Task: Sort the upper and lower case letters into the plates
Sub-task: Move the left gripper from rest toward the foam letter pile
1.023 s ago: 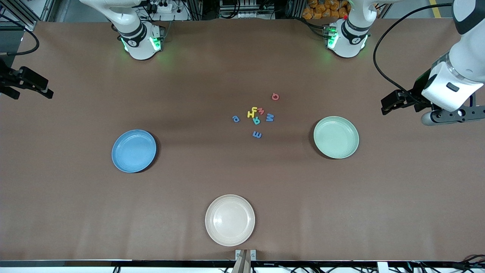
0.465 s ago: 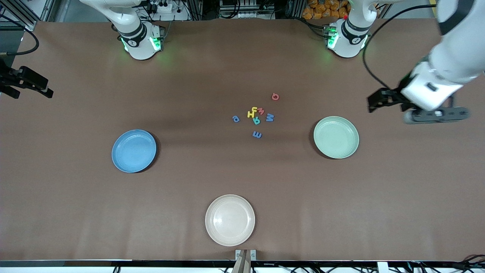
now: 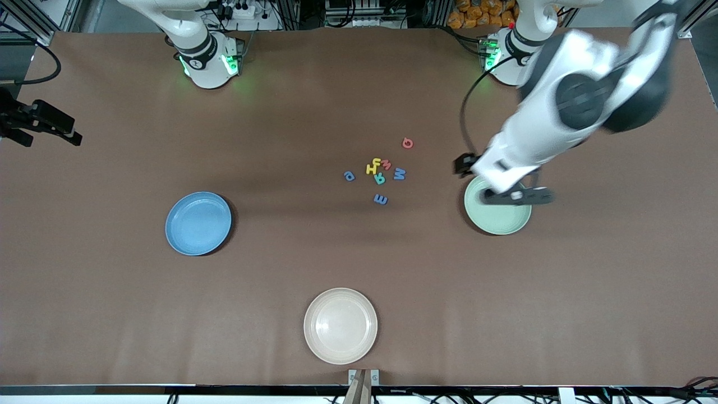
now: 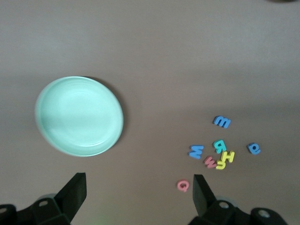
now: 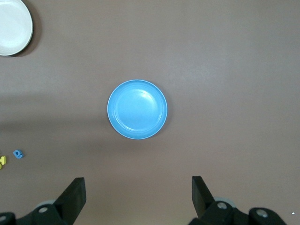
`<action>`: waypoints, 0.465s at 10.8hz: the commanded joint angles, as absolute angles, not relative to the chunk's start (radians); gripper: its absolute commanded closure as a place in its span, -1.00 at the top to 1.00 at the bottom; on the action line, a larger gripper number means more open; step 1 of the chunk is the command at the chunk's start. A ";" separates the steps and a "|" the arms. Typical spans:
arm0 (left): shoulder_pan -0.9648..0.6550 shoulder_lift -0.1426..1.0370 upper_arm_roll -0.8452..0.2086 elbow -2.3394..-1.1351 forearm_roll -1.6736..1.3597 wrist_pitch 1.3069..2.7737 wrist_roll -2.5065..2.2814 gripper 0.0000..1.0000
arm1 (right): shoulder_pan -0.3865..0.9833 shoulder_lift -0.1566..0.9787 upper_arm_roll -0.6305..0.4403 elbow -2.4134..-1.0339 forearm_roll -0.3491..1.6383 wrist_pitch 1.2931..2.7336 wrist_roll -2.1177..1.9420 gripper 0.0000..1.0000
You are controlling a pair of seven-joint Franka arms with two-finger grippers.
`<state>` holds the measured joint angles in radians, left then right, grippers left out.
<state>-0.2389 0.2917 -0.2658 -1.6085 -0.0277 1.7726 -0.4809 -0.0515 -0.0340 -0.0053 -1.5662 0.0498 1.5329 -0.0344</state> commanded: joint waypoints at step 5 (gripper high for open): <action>-0.423 0.279 -0.267 -1.994 -0.038 2.115 -0.705 1.00 | -0.044 -0.029 0.005 -1.588 0.045 1.557 -0.035 1.00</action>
